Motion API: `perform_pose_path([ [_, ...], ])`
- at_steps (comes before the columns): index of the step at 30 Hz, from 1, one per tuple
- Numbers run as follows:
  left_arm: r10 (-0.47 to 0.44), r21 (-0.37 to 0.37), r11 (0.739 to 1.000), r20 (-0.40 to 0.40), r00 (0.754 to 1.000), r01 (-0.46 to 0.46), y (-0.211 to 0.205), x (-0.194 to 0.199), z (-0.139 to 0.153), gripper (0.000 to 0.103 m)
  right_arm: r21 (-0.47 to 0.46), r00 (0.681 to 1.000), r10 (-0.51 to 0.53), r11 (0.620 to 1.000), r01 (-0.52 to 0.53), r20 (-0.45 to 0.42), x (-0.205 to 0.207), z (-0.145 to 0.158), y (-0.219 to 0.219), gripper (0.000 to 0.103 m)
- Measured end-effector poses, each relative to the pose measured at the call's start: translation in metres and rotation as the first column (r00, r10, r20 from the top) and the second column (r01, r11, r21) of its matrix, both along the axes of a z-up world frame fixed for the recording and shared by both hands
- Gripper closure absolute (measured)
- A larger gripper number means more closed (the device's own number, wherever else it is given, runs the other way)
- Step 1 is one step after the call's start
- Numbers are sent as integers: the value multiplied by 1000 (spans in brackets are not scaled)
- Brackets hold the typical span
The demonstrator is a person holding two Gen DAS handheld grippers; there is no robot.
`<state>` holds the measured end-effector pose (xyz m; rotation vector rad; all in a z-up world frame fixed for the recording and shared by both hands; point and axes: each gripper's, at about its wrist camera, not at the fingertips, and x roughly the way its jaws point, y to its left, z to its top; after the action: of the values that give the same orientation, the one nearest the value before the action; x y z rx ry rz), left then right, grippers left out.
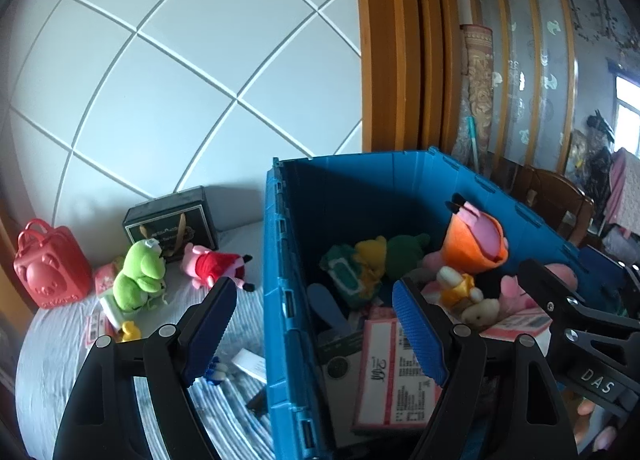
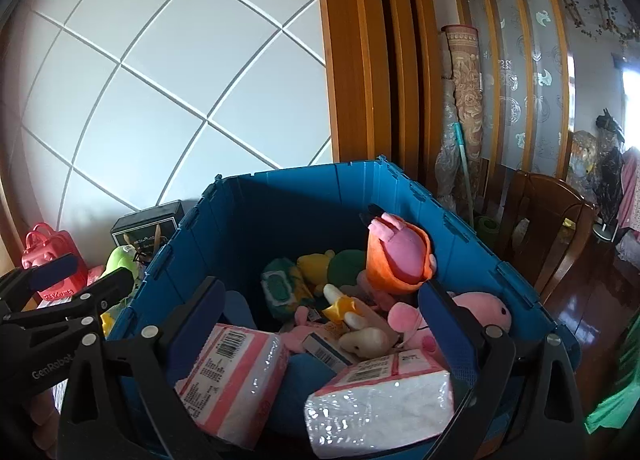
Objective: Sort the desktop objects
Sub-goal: 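Move the left tool to the yellow clip while the right tool approaches the teddy bear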
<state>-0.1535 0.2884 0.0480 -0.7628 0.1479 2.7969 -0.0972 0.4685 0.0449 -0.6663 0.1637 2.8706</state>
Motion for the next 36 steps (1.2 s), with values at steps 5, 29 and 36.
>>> perform_pose_path([
  [5, 38, 21, 999, -2, 999, -38, -38, -4, 1, 22, 18, 999, 34, 999, -34, -5, -9, 6, -31, 4],
  [29, 195, 39, 980, 53, 979, -197, -269, -20, -32, 22, 78, 982, 186, 979, -187, 21, -47, 3, -249, 4],
  [36, 231, 7, 972, 107, 967, -233, -333, -28, -59, 22, 51, 971, 226, 972, -230, 81, -61, -27, -319, 4],
])
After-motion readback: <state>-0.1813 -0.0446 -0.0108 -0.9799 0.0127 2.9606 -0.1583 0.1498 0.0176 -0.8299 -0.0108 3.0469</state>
